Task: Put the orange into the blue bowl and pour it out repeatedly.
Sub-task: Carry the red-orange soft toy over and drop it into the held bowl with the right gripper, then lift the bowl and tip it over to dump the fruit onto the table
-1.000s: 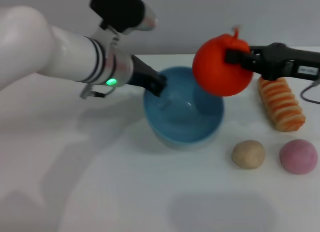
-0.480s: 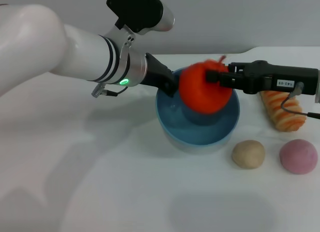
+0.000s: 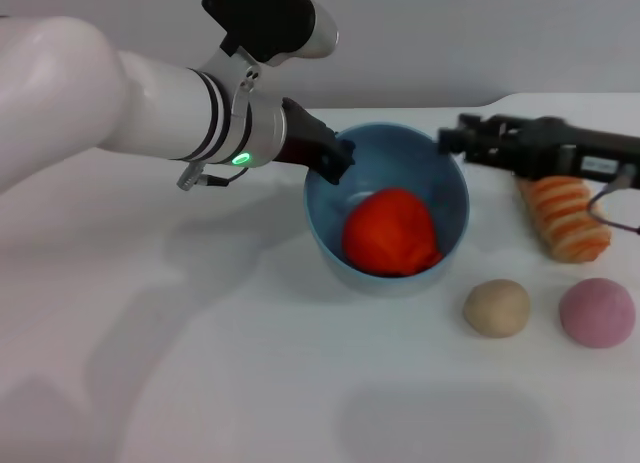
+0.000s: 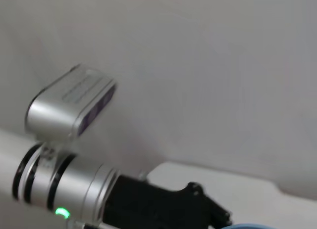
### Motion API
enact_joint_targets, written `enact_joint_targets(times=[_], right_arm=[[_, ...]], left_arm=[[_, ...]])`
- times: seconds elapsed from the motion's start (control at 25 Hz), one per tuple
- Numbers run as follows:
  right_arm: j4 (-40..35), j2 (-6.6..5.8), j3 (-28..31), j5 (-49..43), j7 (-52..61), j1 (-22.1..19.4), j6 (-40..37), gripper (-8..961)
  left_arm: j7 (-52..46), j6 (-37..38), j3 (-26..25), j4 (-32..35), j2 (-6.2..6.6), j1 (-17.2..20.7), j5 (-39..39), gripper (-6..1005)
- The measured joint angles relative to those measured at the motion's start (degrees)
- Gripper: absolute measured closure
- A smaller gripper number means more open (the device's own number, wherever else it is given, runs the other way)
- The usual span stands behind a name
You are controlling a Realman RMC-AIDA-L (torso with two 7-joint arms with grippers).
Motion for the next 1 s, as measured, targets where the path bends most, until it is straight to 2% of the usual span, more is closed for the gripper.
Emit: enact_joint_targets(times=[0.12, 0.16, 0.36, 0.52, 0.64, 0.84, 1.0], right_arm=[[-0.13, 0.0, 3.65, 3.39, -3.84, -3.24, 0.52, 425], [-0.16, 0.02, 6.36, 4.99, -6.74, -5.87, 0.61, 413], [0.39, -0.01, 11.63, 5.53, -9.61, -9.98, 0.78, 351], [0.76, 0.23, 16.43, 5.67, -9.96, -12.77, 0.79, 350], [2.41, 0.1, 18.46, 5.7, -10.77, -13.57, 0.79, 350], [3.27, -0.06, 18.85, 5.27, -12.06, -13.56, 1.26, 351], [3.7, -0.06, 18.88, 5.29, -12.11, -12.98, 1.37, 351]], left_arm=[[0.87, -1.37, 0.18, 2.63, 0.18, 0.66, 4.07, 1000], [1.07, -1.79, 0.18, 3.43, 0.19, 0.85, 5.5, 1001], [1.31, -5.48, 2.06, 7.58, 0.04, 2.18, 13.24, 1001], [1.38, -10.67, 8.47, 12.5, 0.03, 4.83, 21.45, 1001], [3.21, -18.19, 14.55, 16.18, 0.0, 8.76, 28.16, 1001], [18.59, -30.58, 21.6, 18.86, -0.22, 15.5, 28.63, 1001], [29.59, -39.5, 25.15, 18.59, -0.1, 19.24, 28.71, 1001]])
